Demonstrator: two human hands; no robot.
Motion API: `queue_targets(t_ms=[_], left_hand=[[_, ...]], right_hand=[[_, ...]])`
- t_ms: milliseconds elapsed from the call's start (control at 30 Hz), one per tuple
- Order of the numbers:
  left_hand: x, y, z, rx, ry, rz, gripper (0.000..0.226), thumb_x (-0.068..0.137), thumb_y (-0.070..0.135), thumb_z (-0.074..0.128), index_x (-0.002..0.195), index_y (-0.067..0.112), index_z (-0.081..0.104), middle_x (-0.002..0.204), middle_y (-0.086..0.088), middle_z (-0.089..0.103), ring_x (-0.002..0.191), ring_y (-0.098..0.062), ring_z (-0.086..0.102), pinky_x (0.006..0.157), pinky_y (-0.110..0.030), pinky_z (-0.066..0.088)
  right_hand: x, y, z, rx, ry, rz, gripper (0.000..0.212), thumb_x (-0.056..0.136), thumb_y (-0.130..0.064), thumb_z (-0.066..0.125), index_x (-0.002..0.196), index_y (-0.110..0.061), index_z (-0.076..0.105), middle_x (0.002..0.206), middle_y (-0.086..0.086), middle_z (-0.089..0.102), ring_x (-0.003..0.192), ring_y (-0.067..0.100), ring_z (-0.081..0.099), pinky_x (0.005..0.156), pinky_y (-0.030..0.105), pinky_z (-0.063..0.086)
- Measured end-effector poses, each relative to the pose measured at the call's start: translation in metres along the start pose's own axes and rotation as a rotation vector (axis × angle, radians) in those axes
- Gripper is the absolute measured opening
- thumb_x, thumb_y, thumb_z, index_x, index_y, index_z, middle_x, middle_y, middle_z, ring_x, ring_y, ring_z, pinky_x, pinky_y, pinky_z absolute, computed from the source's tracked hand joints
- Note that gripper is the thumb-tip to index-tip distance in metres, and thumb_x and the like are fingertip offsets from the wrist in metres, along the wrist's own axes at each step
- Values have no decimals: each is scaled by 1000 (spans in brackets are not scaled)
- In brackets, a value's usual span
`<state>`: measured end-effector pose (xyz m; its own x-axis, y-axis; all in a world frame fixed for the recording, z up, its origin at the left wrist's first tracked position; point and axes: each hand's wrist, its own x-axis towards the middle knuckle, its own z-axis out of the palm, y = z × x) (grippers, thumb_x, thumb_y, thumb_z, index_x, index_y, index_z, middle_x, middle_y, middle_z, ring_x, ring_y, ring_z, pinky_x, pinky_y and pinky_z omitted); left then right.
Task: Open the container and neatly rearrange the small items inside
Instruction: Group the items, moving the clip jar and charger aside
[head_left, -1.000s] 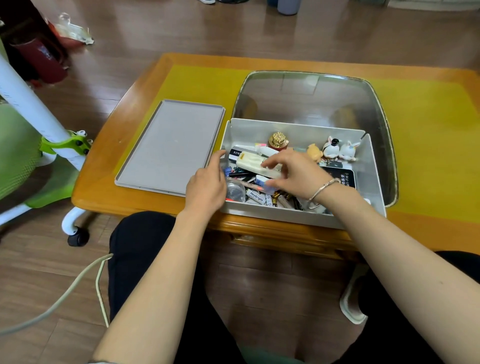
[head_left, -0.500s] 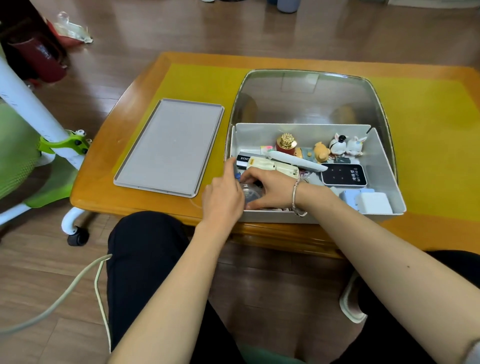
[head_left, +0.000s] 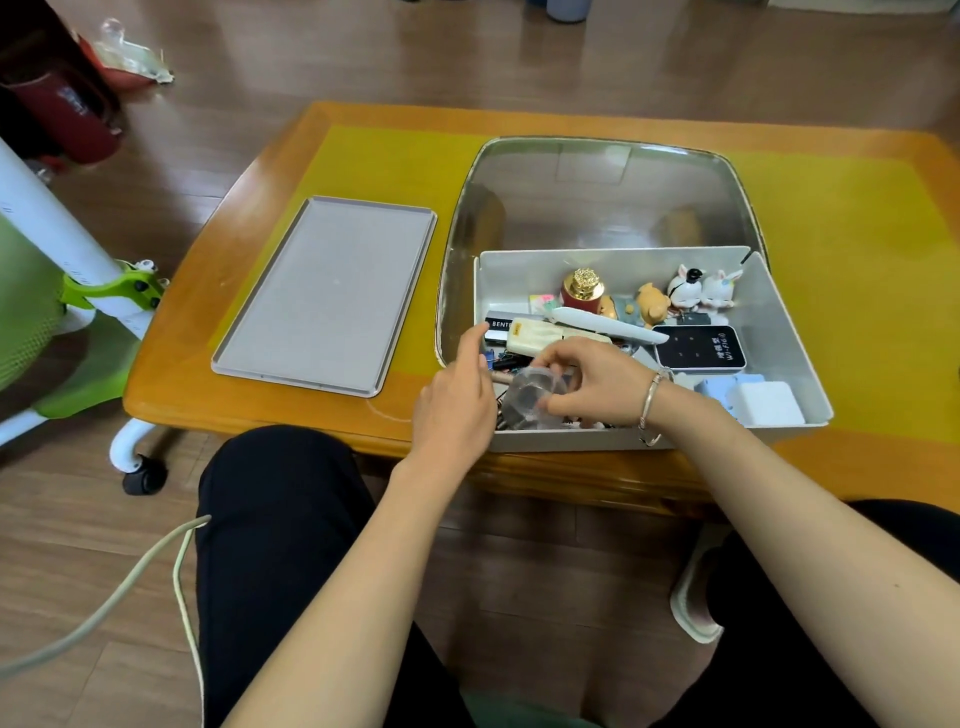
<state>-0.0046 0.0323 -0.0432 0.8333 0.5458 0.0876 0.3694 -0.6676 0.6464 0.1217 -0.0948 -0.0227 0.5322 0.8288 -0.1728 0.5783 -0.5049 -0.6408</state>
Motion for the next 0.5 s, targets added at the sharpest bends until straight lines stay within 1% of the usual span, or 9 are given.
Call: queue_targets(t_ms=[33,67,100,133,200,300,367,467,500], left_hand=[[0,0,0,-69,-24,-7,43,104,28,30,147,25,26,109,-4,64,90,-17,59,69,-26,43],[0,1,0,-131,-34,-18,45,103,30,32,147,26,25,128,-2,55,110,-17,52,84,-24,40],[0,1,0,-146,-1,-15,46,103,33,34,148,25,25,139,1,46,123,-16,41,94,-24,31],[2,3,-1,-105,61,-3,47,102,37,35,147,24,29,142,2,42,127,-15,33,96,-24,25],[4,11,-4,-14,152,23,49,98,50,32,138,23,43,135,4,49,124,-14,34,94,-26,22],[10,26,-7,33,60,71,60,91,67,29,126,26,55,111,11,62,113,-12,41,86,-30,21],[12,35,-4,38,6,94,64,86,72,35,124,26,56,100,10,59,104,-12,44,84,-32,26],[15,37,1,-149,-61,75,59,82,65,54,123,21,53,106,10,60,101,-11,53,88,-34,45],[15,36,2,-224,-56,69,60,81,60,60,126,20,51,111,10,59,102,-9,54,87,-27,48]], right_hand=[[-4,2,-3,17,24,-1,27,71,-23,75,94,-24,59,86,-8,56,66,3,51,61,20,42],[-8,3,-5,64,60,1,27,71,-20,75,93,-23,60,88,-8,56,65,3,54,61,20,44],[-13,4,-8,139,108,-1,29,71,-15,75,94,-21,59,91,-8,57,66,4,57,62,21,48],[-17,4,-10,215,168,-11,33,71,-10,76,96,-19,56,95,-7,57,69,6,61,64,22,52],[-25,3,-12,296,303,-39,40,70,-4,77,97,-18,50,98,-7,60,75,4,65,62,21,55],[-29,-4,-8,350,444,-76,44,72,-3,77,98,-20,47,98,-4,62,80,-2,65,57,12,52],[-29,-9,-3,341,517,-111,40,75,-5,75,102,-16,48,103,-4,61,85,-4,65,60,8,51],[-28,-10,0,358,487,-169,41,77,7,66,110,-9,48,110,-6,57,96,2,64,74,7,50],[-28,-9,0,373,424,-187,46,76,14,60,114,-6,47,111,-10,56,100,-1,62,80,9,50]])
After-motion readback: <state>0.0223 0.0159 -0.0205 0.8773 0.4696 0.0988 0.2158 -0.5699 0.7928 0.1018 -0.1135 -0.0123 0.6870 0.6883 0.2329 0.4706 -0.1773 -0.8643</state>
